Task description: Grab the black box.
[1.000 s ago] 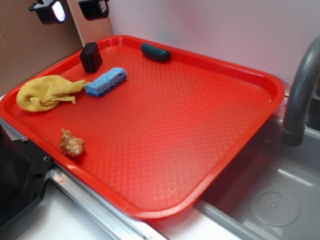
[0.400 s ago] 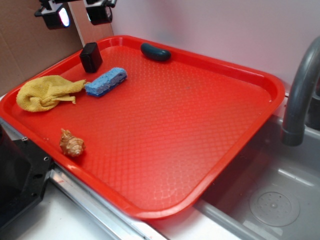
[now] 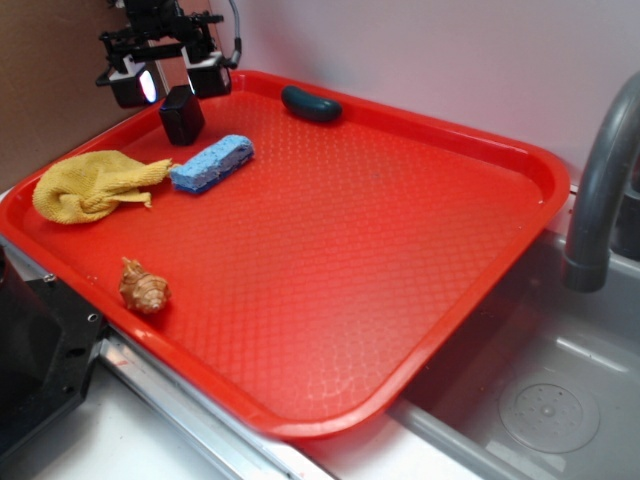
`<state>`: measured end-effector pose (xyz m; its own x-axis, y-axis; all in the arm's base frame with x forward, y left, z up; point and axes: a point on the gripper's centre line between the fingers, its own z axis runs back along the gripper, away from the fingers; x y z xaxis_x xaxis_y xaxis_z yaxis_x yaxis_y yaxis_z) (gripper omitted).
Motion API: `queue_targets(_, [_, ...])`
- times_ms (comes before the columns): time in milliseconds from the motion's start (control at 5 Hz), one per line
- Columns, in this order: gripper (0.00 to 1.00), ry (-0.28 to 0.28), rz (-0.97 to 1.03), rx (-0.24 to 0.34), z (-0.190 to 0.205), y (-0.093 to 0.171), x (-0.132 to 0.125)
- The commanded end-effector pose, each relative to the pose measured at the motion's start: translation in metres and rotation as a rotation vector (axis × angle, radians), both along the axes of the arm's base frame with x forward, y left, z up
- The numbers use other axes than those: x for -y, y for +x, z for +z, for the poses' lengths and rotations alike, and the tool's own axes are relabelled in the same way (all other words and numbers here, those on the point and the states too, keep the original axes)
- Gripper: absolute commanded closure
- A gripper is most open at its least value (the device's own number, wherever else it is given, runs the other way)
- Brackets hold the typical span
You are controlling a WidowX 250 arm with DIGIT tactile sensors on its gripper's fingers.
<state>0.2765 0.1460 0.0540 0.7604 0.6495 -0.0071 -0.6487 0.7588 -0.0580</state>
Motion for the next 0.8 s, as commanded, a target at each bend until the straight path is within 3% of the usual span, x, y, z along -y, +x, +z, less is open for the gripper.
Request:
queue_targets(0, [0.00,0.083,-0.038,0.043,0.000,0.015,-0.004])
queue_targets(600, [0.00,0.138,-0.030,0.001,-0.016,0.028,-0.010])
